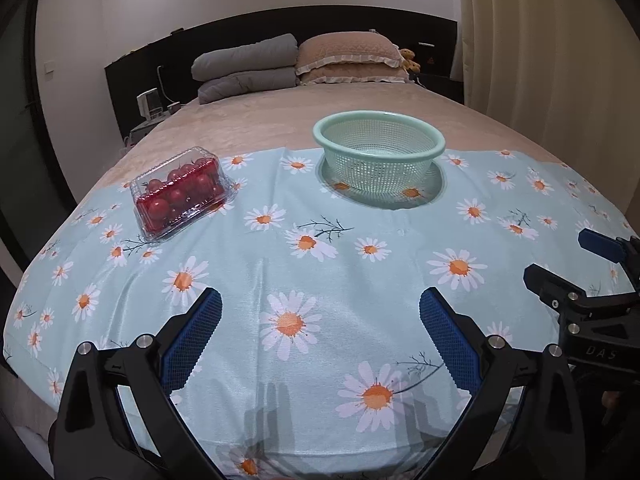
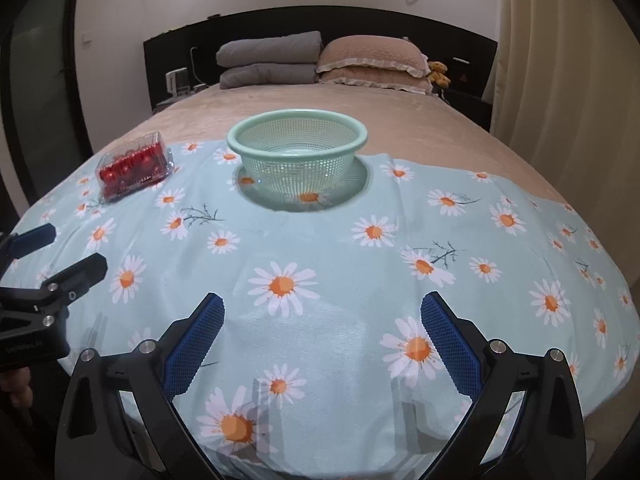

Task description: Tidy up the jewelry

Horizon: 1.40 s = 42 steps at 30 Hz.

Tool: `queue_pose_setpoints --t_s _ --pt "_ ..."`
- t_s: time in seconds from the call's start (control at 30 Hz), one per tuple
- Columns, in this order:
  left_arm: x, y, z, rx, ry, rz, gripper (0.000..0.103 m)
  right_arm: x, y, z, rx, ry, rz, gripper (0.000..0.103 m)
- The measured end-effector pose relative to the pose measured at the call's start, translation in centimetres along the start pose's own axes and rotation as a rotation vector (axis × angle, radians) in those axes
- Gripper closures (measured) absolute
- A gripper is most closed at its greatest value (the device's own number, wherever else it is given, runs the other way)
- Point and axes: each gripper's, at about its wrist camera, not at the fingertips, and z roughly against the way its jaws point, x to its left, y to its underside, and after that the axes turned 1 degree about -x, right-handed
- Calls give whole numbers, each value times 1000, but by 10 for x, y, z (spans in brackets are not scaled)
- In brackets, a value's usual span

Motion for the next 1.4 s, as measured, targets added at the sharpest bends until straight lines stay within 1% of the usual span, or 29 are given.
queue_pose_setpoints --t_s 0.17,0.27,0.37,0.5,0.67,0.73,0.87,1.1,1.4 --pt "-3 9 10 36 36 1 6 0 7 13 -4 14 -34 8" --pt "-3 14 16 53 53 29 6 1 7 23 -21 19 -26 8" --pt "-9 16 24 37 41 11 6 3 7 30 -31 28 -9 8" --pt "-18 15 36 -7 24 -24 6 8 7 38 -44 19 8 8" --pt "-26 14 46 -34 29 -59 6 6 6 43 -53 28 4 8" --pt "-26 14 47 -34 37 -53 6 5 6 43 -39 33 5 8" --pt "-22 15 49 -30 19 -18 6 4 6 48 -44 52 8 8" --pt "-21 15 54 -34 8 -16 6 6 7 49 -45 55 20 8" --pt "-22 16 54 -22 24 -14 6 11 8 51 -48 67 46 8"
